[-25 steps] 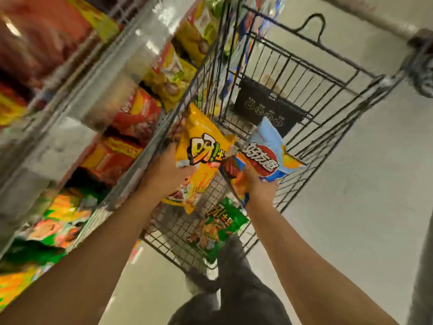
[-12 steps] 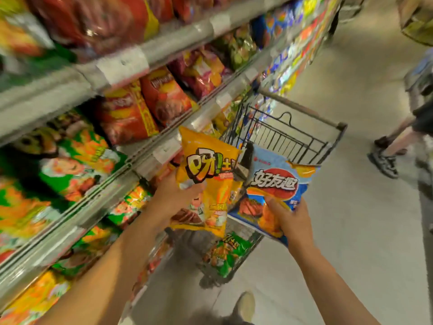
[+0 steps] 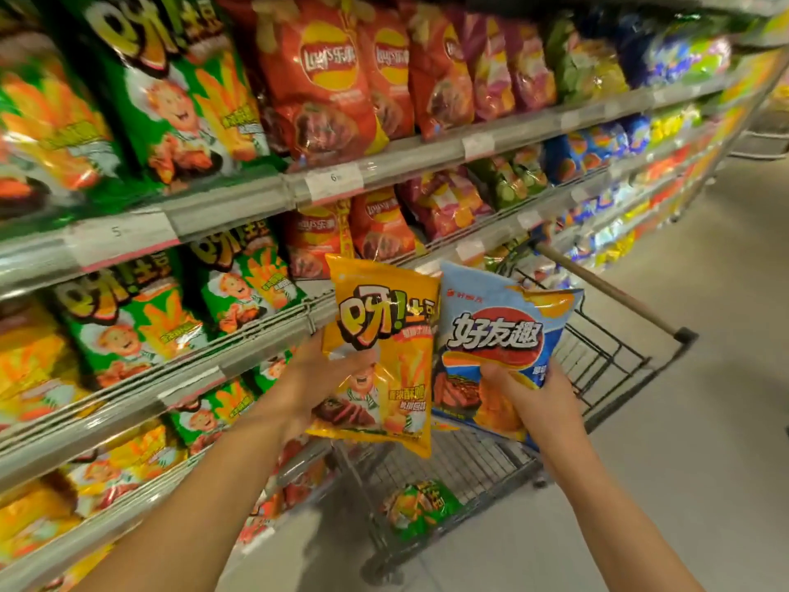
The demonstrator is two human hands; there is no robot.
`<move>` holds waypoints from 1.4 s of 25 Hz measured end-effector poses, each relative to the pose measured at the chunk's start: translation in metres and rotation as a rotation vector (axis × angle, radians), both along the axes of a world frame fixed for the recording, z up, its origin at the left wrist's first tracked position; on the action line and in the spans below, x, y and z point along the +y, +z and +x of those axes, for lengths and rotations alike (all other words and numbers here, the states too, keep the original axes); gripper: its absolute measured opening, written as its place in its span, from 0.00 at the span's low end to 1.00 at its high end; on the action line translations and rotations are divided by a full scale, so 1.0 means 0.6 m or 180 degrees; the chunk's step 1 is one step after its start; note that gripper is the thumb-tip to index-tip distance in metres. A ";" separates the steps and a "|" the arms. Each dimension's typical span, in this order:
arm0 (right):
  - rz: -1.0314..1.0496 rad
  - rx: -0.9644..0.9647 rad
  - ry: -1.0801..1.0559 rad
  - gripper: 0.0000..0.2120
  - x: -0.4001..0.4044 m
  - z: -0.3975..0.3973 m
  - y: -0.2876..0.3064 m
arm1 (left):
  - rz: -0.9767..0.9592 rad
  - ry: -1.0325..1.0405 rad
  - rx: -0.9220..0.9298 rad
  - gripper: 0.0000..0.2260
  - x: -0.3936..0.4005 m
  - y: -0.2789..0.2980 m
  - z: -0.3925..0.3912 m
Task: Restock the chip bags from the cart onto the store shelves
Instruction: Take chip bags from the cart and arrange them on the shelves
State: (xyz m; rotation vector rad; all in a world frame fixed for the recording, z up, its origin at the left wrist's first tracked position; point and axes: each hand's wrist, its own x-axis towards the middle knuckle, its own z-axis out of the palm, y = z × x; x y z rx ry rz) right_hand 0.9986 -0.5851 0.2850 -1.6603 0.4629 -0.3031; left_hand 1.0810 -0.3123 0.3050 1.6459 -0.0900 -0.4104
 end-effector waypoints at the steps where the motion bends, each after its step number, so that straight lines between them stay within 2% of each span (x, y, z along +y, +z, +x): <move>1: -0.0053 -0.0077 0.0156 0.36 -0.005 0.003 0.012 | -0.0035 0.0114 -0.0052 0.17 -0.005 0.012 -0.013; 4: -0.0249 -0.0303 0.0537 0.43 -0.021 0.009 0.055 | -0.0116 0.0558 -0.0191 0.14 -0.012 0.053 -0.049; 9: -0.0242 -0.0824 0.1088 0.31 0.005 0.030 0.166 | -0.0258 0.1091 -0.0630 0.15 0.032 0.141 -0.110; 18: -0.0177 -0.1614 0.1508 0.33 0.164 0.051 0.369 | -0.0125 0.1711 -0.1880 0.18 0.183 0.342 -0.193; 23: -0.0081 -0.1880 0.1630 0.26 0.267 0.054 0.446 | 0.0036 0.1746 -0.2270 0.15 0.278 0.414 -0.198; 28: -0.0159 -0.2108 0.1531 0.28 0.380 0.053 0.522 | -0.0044 0.1608 -0.2473 0.13 0.386 0.488 -0.196; 32: -0.0328 -0.2347 0.1539 0.18 0.461 0.048 0.586 | 0.0047 0.1571 -0.2648 0.21 0.480 0.539 -0.203; 35: -0.0281 -0.2602 0.1631 0.19 0.511 0.057 0.638 | -0.0069 0.1719 -0.2953 0.26 0.535 0.583 -0.202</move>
